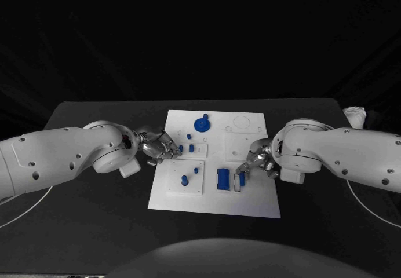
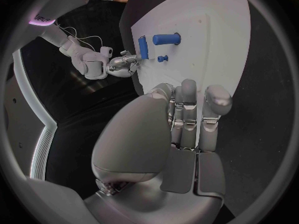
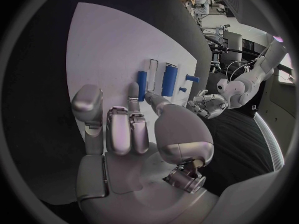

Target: Assemble the parts on the task board

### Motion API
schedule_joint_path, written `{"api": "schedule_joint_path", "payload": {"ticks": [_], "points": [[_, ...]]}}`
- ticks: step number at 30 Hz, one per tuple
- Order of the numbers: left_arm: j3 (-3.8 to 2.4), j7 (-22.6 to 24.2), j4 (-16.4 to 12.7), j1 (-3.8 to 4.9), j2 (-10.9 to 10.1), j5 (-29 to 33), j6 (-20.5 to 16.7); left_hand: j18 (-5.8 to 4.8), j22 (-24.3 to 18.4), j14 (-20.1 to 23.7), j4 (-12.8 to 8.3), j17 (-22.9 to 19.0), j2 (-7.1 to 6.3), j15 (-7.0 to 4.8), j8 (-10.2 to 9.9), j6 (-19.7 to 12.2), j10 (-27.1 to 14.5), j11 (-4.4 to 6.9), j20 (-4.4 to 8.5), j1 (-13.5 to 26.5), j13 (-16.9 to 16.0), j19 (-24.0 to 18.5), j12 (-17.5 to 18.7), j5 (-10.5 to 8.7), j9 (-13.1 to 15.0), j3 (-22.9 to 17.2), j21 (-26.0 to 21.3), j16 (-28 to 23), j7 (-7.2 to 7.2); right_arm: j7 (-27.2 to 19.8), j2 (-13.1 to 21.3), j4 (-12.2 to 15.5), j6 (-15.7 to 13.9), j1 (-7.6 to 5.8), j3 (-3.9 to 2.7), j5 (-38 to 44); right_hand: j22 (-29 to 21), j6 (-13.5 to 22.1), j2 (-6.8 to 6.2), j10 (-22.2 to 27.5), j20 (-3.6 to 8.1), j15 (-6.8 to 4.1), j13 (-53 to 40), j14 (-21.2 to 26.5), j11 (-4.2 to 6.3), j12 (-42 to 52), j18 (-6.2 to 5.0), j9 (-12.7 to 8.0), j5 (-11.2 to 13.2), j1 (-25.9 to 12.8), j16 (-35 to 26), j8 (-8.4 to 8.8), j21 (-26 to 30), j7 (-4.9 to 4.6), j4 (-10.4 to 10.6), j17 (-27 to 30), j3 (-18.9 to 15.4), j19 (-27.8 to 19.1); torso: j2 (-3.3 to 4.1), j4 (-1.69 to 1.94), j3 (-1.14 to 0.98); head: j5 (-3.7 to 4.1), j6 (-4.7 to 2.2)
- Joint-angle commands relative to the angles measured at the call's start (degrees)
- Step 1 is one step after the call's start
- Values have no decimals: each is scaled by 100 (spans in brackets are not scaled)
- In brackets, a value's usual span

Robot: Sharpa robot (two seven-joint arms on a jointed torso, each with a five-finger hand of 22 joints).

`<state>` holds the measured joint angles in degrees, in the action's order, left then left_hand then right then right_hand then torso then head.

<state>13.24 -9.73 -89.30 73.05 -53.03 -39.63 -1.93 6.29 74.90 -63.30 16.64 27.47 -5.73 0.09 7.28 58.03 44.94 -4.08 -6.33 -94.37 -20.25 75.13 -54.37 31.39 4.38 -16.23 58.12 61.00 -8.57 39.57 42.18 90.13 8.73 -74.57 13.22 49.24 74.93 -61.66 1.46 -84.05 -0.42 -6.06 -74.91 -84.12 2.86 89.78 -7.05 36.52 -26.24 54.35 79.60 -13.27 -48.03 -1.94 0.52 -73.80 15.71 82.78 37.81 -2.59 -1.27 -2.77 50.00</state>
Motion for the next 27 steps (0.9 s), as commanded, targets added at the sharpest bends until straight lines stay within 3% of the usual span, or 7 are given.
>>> {"api": "schedule_joint_path", "payload": {"ticks": [1, 3, 5, 14, 24, 25, 27], "points": [[-3, -24, -6, 3, 13, -9, 130, 21, 645, 41, -4, -9, 7, 13, 30, 4, -47, 3, 5, 61, 4, -48, 22, 15, 1, -30, -36, -7, 12, 39, 0, -5, 122, 41, 30, 214, 555, -1, -31, -595, 9, 0, -1509, -294, -23, 22, 30, 26, -559, 110, -27, 25, 34, 35, -97, 13, 102, -32, -2, -2, -1, 3, 0], [-3, -33, -4, 3, 15, -12, 140, 22, 644, 42, -4, -9, 8, 13, 29, 3, -46, 3, 4, 61, 4, -49, 22, 15, 1, -30, -37, -7, 12, 39, 9, -4, 122, 42, 30, 229, 550, -6, -81, -595, 19, -9, -1509, -289, -17, 22, 27, 78, -1282, 180, -41, 17, 66, 39, -209, 35, 267, -32, 0, -1, 0, 5, 0], [-3, -43, -1, 3, 20, -14, 154, 21, 644, 42, -4, -9, 9, 13, 29, 3, -45, 3, 4, 62, 4, -49, 21, 15, 1, -31, -37, -7, 12, 40, 20, -3, 125, 45, 30, 240, 543, -3, -121, -595, 18, -9, -1509, -288, -12, 22, 25, 142, -1557, 212, -47, -4, 105, 41, -289, 46, 381, -34, 1, -1, 0, 0, 0], [-3, -93, 6, 2, 39, -30, 227, 22, 644, 43, -3, -10, 20, 11, 31, 2, -22, 8, 4, 66, 0, -51, 10, 14, 1, -36, -39, -6, 15, 43, 91, 0, 105, 57, 30, 301, 523, -2, -144, -595, 26, -20, -1509, -286, 8, 22, 11, 428, -1425, 192, -57, -141, 209, 69, -384, 71, 555, -32, -1, 0, -1, -6, 0], [-3, -142, 6, 2, 37, -38, 263, 22, 644, 44, -4, -11, 20, 11, 31, 1, -18, 10, 4, 67, -1, -50, 9, 14, 1, -37, -38, -6, 16, 33, 249, 41, 38, 80, 31, 351, 512, 69, -143, -595, 33, -28, -1509, -281, 16, 22, 9, 684, -1447, 151, -77, -242, 271, 72, -423, 107, 659, -24, 0, -2, 0, -25, 0], [-3, -148, 7, 2, 38, -39, 267, 22, 644, 44, -4, -11, 20, 11, 31, 1, -18, 10, 4, 67, -1, -50, 9, 14, 1, -37, -38, -6, 16, 33, 262, 42, 49, 82, 31, 360, 504, 87, -146, -595, 32, -28, -1509, -281, 15, 22, 5, 710, -1412, 125, -79, -244, 305, 71, -413, 112, 660, -27, 0, -2, 1, -23, 0], [-3, -157, 9, 2, 42, -41, 275, 22, 644, 44, -4, -11, 20, 11, 31, 1, -18, 10, 4, 67, -1, -50, 9, 14, 1, -37, -38, -6, 16, 35, 282, 45, 79, 85, 31, 390, 489, 113, -147, -595, 31, -27, -1509, -248, 20, 22, 0, 785, -974, 36, -199, -260, 362, 82, -360, 296, 618, -25, 0, -2, 1, -22, 0]]}}
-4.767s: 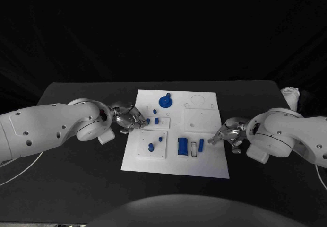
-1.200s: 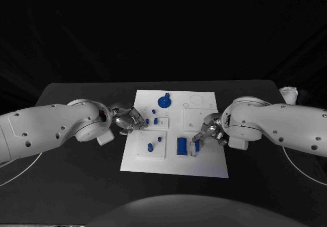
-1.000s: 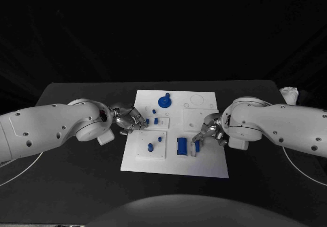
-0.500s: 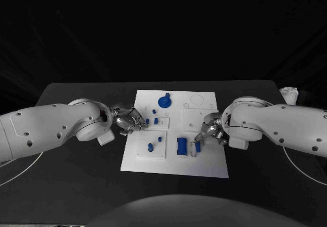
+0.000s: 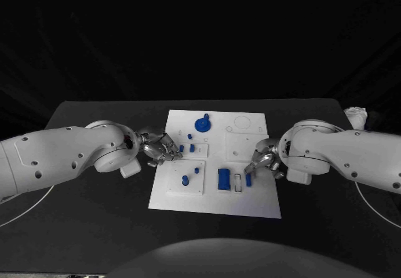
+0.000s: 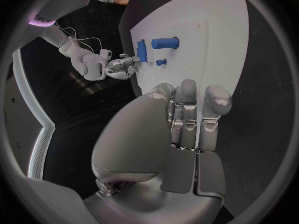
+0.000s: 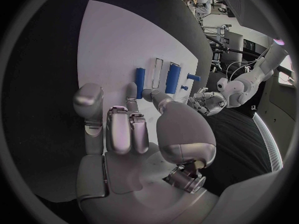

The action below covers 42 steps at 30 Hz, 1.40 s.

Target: Assemble the parts on the task board

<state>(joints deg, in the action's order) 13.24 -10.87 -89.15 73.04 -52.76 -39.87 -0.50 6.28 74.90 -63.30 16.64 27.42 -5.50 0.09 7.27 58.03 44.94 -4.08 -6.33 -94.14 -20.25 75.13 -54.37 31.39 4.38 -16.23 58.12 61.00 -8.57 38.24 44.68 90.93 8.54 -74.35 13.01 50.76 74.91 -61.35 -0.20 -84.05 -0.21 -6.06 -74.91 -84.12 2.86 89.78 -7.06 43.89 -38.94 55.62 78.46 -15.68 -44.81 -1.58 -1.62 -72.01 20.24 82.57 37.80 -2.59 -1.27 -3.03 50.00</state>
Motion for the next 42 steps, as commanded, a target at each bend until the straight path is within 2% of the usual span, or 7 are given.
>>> {"api": "schedule_joint_path", "payload": {"ticks": [1, 12, 16, 19, 26, 30, 42], "points": [[-3, -47, -5, 3, 18, -17, 137, 23, 644, 44, -4, -5, -3, 11, 31, 1, -18, 10, 4, 44, -1, -50, 9, 14, 1, -37, -38, -6, 16, 168, 41, -32, 112, 65, 52, 264, 482, 93, 22, -595, 12, -29, -1509, -240, 22, 22, -3, 79, 520, -127, -119, -22, 67, 48, -121, 167, 143, -3, 1, 0, 1, 3, 0], [-3, -95, -3, 2, 25, -29, 187, 25, 642, 45, -5, -6, -1, 9, 33, 2, -10, 15, 4, 44, -1, -55, 6, 14, 2, -39, -46, -6, 18, 179, 94, -15, 204, 90, 52, 586, 435, 98, 38, -595, 15, -31, -1509, -244, 18, 22, -11, 283, 2817, -246, -158, 25, 208, 47, 36, 256, -152, 36, 0, 2, -1, 3, 0], [-3, -102, -6, 2, 19, -32, 193, 25, 642, 46, -6, -6, -1, 9, 33, 2, -8, 16, 5, 45, -2, -55, 5, 14, 2, -39, -47, -6, 19, 182, 110, -14, 215, 98, 52, 641, 406, 140, 50, -595, 5, -15, -1509, -226, -6, 22, -25, 232, 3145, -227, -219, 136, 327, 17, 65, 356, -244, 31, -2, 0, 1, 9, 0], [-2, -103, -7, 2, 15, -33, 194, 25, 642, 46, -6, -6, -1, 9, 33, 2, -8, 16, 5, 45, -2, -55, 5, 14, 2, -39, -47, -6, 19, 181, 116, -14, 210, 104, 52, 657, 328, 236, 108, -595, -6, 3, -1509, -153, -38, 22, -65, 94, 2768, -83, -451, 314, 631, -21, 4, 696, -185, -20, 0, 0, 0, 5, 0], [-2, -108, -11, 2, 11, -35, 196, 25, 642, 46, -6, -6, -1, 9, 33, 2, -8, 16, 5, 45, -2, -55, 5, 14, 2, -39, -47, -6, 19, 171, 134, -24, 153, 120, 52, 584, 266, 139, 97, -595, -33, 34, -1509, -148, -75, 22, -81, -270, 803, 125, -572, 622, 823, -71, -166, 875, 101, -26, 3, 1, -1, 1, 0], [-2, -110, -10, 2, 9, -35, 193, 25, 642, 46, -6, -6, -1, 9, 33, 2, -8, 16, 5, 45, -2, -55, 5, 14, 2, -39, -47, -6, 19, 161, 153, -22, 103, 127, 52, 496, 254, 90, 71, -595, -41, 41, -1509, -150, -83, 22, -85, -361, 290, 142, -592, 690, 870, -86, -227, 916, 217, -18, 1, 0, -1, -1, 0], [-2, -120, -17, 2, 0, -36, 195, 26, 642, 48, -7, -7, -2, 6, 37, 6, 0, 20, 6, 46, -2, -57, 3, 14, 3, -40, -49, -6, 23, 79, 322, 82, -207, 141, 52, -146, 249, 22, 53, -595, -45, 44, -1509, -154, -84, 22, -87, -410, 23, 128, -594, 714, 902, -89, -264, 931, 293, -9, 1, 1, 0, -31, 0]]}}
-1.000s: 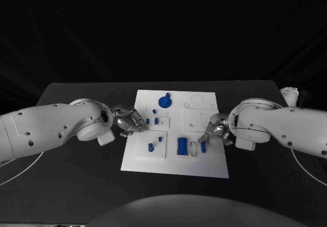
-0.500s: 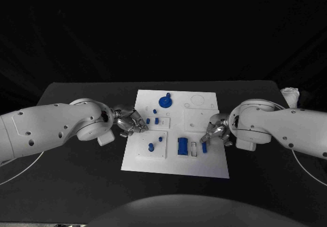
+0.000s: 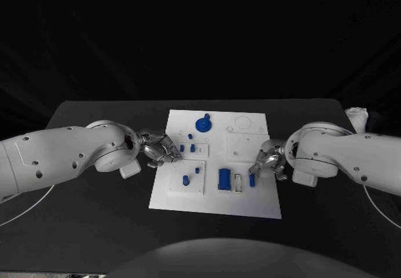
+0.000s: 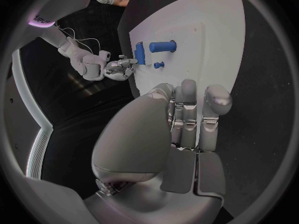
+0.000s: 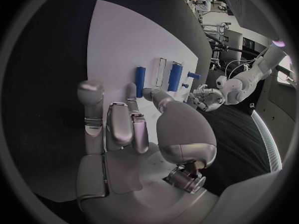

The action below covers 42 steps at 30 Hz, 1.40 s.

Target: Assemble the parts on the task board

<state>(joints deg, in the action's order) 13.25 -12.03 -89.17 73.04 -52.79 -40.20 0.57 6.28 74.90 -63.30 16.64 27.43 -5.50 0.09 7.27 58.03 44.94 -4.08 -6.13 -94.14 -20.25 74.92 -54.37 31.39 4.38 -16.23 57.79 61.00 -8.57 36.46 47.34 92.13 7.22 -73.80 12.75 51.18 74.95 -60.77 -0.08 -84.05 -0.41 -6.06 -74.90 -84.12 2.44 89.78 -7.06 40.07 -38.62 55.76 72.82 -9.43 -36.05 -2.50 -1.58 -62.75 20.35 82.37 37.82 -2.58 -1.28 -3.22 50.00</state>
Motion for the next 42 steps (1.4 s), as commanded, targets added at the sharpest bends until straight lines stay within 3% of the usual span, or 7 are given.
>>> {"api": "schedule_joint_path", "payload": {"ticks": [1, 17, 29, 30, 33, 35, 42], "points": [[-2, -5, -15, 3, 2, -3, 89, 26, 642, 48, -7, -8, -2, 6, 37, 7, 0, 20, -15, 46, -2, -36, 3, 14, 3, -40, -16, -6, 23, 251, 80, -22, -98, 85, 77, -236, 246, -42, 38, -595, -25, 44, -1510, -155, -42, 22, -88, -31, 1, 106, -29, 88, 30, 4, -266, 5, 280, 12, -2, 1, 1, -14, 0], [-2, -19, -19, 3, -10, -5, 115, 28, 640, 49, -6, -9, -2, 5, 39, 9, 3, 21, -14, 49, -2, -39, 3, 14, 4, -41, -22, -6, 24, 219, 495, 467, -310, -116, 77, -720, 300, -78, 14, -595, -21, 37, -1510, -193, -31, 22, -58, -49, 138, 81, 90, 96, -179, 18, -282, -158, 276, 62, -4, 0, 1, -34, 0], [-2, -35, -13, 2, -1, -5, 133, 29, 639, 50, -6, -9, -2, 4, 39, 8, 4, 22, -14, 50, -2, -42, 4, 14, 4, -41, -27, -7, 25, 222, 504, 623, -293, -208, 76, -747, 321, -79, 19, -595, -18, 36, -1510, -211, -32, 22, -49, -63, 252, 50, 144, 113, -237, 16, -268, -216, 262, 86, 0, 2, 1, -36, 0], [-2, -37, -13, 2, -1, -5, 134, 29, 639, 51, -5, -10, -3, 4, 39, 7, 4, 22, -14, 53, -1, -43, 5, 14, 4, -41, -29, -7, 25, 222, 502, 629, -295, -209, 76, -749, 324, -77, 26, -595, -19, 39, -1510, -212, -32, 22, -47, -68, 420, 20, 151, 121, -239, 18, -243, -219, 238, 91, -1, 2, 1, -36, 0], [-2, -41, -12, 2, -2, -5, 137, 29, 639, 51, -5, -10, -3, 4, 39, 7, 4, 23, -14, 53, -1, -43, 5, 14, 4, -41, -30, -7, 25, 223, 489, 653, -309, -212, 76, -774, 338, -48, 47, -595, -24, 48, -1510, -211, -39, 22, -38, -92, 1682, -138, 178, 162, -254, 13, -81, -238, 49, 103, 0, 1, 0, -40, 0], [-2, -45, -7, 2, 4, -5, 146, 29, 639, 51, -5, -10, -3, 4, 39, 7, 4, 23, -14, 53, -1, -43, 5, 14, 4, -41, -30, -7, 25, 229, 462, 664, -314, -215, 76, -839, 351, -47, 29, -595, -32, 63, -1510, -220, -62, 22, -32, -106, 2235, -333, 222, 177, -290, -11, 92, -293, -120, 115, -2, -3, 1, -32, 0], [-2, -50, 13, -1, 33, -8, 176, 28, 640, 52, -4, -10, -3, 3, 39, 7, 3, 22, -13, 56, 0, -42, 7, 13, 4, -41, -25, -7, 25, 299, 190, 492, 7, -251, 76, -932, 345, -251, 51, -595, -12, 19, -1510, -258, -3, 22, -48, -25, 3275, -885, 393, 69, -245, 63, 611, -482, -633, 158, -6, -3, 1, 3, 0]]}}
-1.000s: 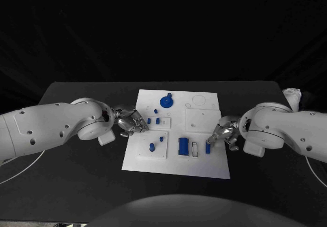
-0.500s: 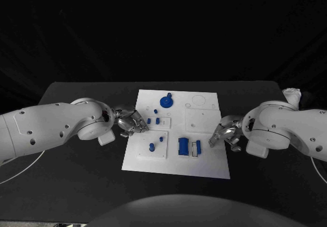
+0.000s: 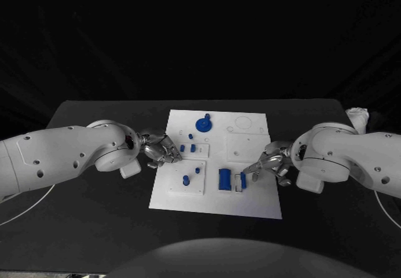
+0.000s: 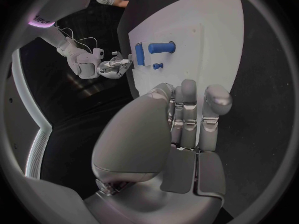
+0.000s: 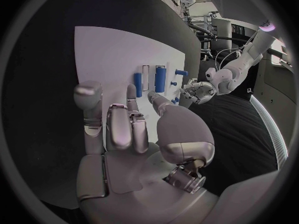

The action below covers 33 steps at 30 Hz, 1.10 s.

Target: Assemble the parts on the task board

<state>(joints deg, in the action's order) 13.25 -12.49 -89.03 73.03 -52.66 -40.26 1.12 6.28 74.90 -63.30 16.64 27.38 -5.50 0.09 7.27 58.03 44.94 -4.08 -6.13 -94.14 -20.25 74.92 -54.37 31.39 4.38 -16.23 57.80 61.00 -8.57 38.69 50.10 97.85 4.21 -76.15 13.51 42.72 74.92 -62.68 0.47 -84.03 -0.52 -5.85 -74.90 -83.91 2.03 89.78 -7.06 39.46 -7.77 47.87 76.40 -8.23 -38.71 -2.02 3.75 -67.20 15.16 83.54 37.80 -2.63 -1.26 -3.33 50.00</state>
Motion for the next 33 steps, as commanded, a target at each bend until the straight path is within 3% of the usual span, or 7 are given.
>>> {"api": "schedule_joint_path", "payload": {"ticks": [1, 3, 5, 14, 24, 27, 33], "points": [[-3, -3, -2, 0, 22, -4, 121, 28, 640, 52, -4, -5, -3, 3, 39, 7, 3, 22, -13, 56, 0, -42, 7, 13, 4, -41, -25, -7, 25, 97, -158, -149, 417, -23, 0, -65, 344, -92, -5, -597, 4, -11, -1510, -282, 47, 22, -48, 59, 239, -119, 56, -74, 31, 27, 101, -60, -154, 46, -3, 6, 0, 16, 0], [-3, -2, -4, 0, 22, -6, 120, 28, 640, 52, -4, -5, -3, 3, 39, 7, 3, 22, -13, 56, 0, -42, 7, 13, 4, -41, -25, -7, 25, 127, -268, -257, 571, -34, 0, -18, 343, -134, 4, -597, 13, -22, -1510, -287, 62, 22, -47, 98, 249, -125, 86, -110, 31, 44, 114, -95, -193, 54, -1, 7, 1, 10, 0], [-3, -5, -6, -1, 19, -7, 121, 28, 640, 53, -2, -5, -2, 3, 41, 8, 3, 22, -13, 58, 0, -42, 8, 13, 4, -42, -26, -8, 25, 151, -373, -364, 701, -41, 0, 30, 340, -184, 25, -597, 28, -39, -1510, -287, 82, 22, -48, 158, 90, -108, 104, -159, 36, 69, 115, -109, -218, 64, 2, 7, 1, 1, 0], [-3, -11, -15, -1, 4, -14, 122, 28, 640, 53, -2, -5, -2, 3, 41, 8, 3, 22, -13, 58, 0, -42, 8, 13, 4, -42, -26, -8, 25, 224, -853, -829, 1020, -52, 0, 198, 313, -117, 175, -597, 65, -69, -1510, -271, 113, 22, -46, 420, -1329, -32, 145, -233, 119, 99, 104, -115, -169, 95, 1, 10, 3, -3, 0], [-3, -13, -18, -1, 2, -22, 133, 28, 640, 55, -3, -6, -2, 3, 42, 9, 4, 22, -13, 61, 1, -43, 9, 13, 5, -42, -26, -8, 26, 276, -1049, -993, 1239, -39, 1, 355, 294, -82, 113, -597, 82, -87, -1510, -267, 136, 22, -51, 621, -2641, 148, 176, -284, 198, 124, -120, -126, 123, 121, 3, 1, 1, -18, 0], [-3, -17, -17, -1, 4, -26, 143, 28, 640, 55, -3, -6, -2, 3, 42, 9, 4, 22, -13, 61, 1, -43, 9, 13, 5, -42, -26, -8, 26, 281, -1067, -1007, 1255, -30, 1, 425, 314, -72, 120, -597, 84, -90, -1510, -279, 140, 22, -38, 655, -2761, 177, 219, -290, 114, 128, -158, -193, 198, 137, 2, 1, 0, -10, 0], [-3, -37, -21, -1, 6, -35, 179, 29, 638, 55, -2, -6, -1, 3, 43, 11, 7, 22, -13, 63, 1, -46, 9, 13, 5, -43, -32, -8, 26, 279, -1052, -998, 1271, -14, 1, 576, 366, -50, 142, -597, 89, -92, -1510, -311, 138, 22, -11, 676, -2692, 190, 312, -274, -81, 121, -181, -327, 276, 180, 2, 4, -3, -20, 0]]}}
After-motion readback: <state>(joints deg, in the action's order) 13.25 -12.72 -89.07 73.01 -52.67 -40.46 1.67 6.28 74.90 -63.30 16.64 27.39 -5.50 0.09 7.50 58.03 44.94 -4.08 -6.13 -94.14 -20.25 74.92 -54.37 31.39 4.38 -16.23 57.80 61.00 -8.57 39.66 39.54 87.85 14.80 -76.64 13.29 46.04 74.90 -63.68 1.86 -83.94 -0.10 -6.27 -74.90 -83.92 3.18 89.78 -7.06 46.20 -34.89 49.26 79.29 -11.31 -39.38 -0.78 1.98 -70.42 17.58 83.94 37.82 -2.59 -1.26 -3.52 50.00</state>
